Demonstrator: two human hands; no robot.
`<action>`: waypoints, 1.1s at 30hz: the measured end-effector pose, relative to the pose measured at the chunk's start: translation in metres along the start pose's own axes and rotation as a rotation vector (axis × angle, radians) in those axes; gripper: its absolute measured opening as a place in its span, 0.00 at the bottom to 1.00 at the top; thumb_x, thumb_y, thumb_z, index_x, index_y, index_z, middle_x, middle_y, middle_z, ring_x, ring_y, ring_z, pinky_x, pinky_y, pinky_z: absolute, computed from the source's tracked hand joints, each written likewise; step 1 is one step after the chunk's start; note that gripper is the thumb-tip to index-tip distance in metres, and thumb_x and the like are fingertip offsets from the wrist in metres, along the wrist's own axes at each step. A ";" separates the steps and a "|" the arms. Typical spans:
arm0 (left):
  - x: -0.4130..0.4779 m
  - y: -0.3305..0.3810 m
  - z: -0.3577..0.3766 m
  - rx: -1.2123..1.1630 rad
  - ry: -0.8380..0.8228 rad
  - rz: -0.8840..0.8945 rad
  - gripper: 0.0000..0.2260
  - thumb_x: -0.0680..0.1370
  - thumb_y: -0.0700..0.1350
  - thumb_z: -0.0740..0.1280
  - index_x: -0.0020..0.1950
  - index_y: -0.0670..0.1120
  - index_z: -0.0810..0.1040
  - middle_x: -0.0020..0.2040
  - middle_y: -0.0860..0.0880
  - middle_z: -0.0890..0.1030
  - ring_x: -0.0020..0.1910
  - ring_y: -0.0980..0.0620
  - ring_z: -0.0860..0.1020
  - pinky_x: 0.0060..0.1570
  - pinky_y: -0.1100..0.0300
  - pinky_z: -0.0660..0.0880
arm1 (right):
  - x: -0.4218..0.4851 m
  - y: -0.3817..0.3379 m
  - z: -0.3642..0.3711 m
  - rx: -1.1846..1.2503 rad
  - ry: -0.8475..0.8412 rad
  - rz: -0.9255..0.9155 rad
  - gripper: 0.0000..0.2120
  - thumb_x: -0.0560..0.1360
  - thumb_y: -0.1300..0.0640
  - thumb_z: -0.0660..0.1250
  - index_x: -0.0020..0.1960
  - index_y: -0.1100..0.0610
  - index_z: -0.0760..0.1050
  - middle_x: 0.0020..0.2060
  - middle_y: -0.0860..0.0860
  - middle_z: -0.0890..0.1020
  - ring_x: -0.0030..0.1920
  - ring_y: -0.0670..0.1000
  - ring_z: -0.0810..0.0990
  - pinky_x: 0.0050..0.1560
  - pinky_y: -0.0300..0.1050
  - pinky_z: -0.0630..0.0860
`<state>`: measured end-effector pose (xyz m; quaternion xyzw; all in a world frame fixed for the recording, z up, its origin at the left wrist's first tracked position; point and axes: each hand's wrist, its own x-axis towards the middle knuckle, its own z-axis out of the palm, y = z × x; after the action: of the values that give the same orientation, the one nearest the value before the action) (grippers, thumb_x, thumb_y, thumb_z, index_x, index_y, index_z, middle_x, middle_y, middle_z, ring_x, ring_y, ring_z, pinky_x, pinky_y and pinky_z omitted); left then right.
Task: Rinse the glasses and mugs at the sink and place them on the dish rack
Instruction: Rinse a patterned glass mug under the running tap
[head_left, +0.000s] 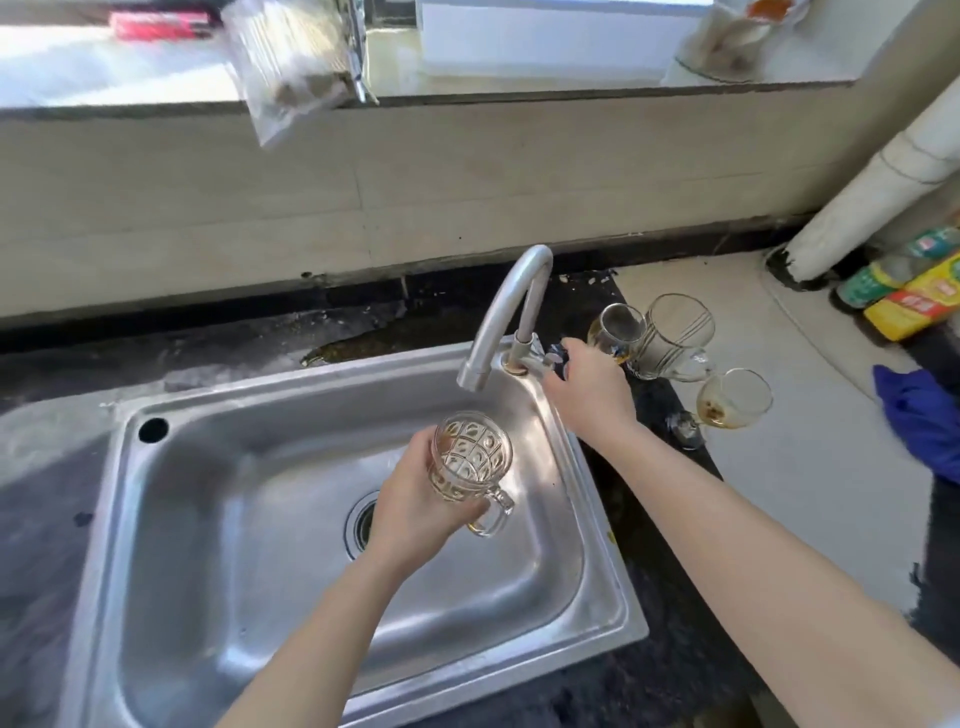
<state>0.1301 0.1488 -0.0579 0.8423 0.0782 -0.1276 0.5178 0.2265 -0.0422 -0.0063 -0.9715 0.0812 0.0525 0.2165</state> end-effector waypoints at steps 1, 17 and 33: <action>0.001 -0.002 -0.002 0.007 0.010 -0.008 0.30 0.61 0.46 0.79 0.55 0.63 0.69 0.50 0.64 0.79 0.50 0.62 0.77 0.46 0.66 0.72 | 0.008 -0.001 0.005 -0.081 -0.026 -0.011 0.15 0.78 0.51 0.62 0.59 0.61 0.73 0.50 0.56 0.79 0.52 0.58 0.78 0.48 0.51 0.76; 0.002 0.008 -0.001 -0.035 0.110 -0.070 0.30 0.60 0.47 0.79 0.56 0.61 0.69 0.48 0.64 0.79 0.47 0.64 0.77 0.42 0.70 0.70 | 0.031 -0.011 0.022 -0.654 -0.070 -0.289 0.11 0.77 0.66 0.60 0.58 0.59 0.74 0.52 0.55 0.80 0.53 0.57 0.80 0.46 0.47 0.73; -0.006 0.015 0.000 -0.083 0.151 -0.110 0.30 0.61 0.45 0.80 0.57 0.59 0.71 0.48 0.63 0.79 0.47 0.68 0.76 0.41 0.70 0.70 | 0.027 -0.006 0.028 -0.678 -0.051 -0.379 0.14 0.74 0.68 0.65 0.59 0.63 0.73 0.47 0.55 0.82 0.47 0.58 0.82 0.40 0.47 0.75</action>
<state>0.1286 0.1422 -0.0434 0.8218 0.1685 -0.0887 0.5371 0.2518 -0.0286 -0.0324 -0.9840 -0.1273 0.0597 -0.1091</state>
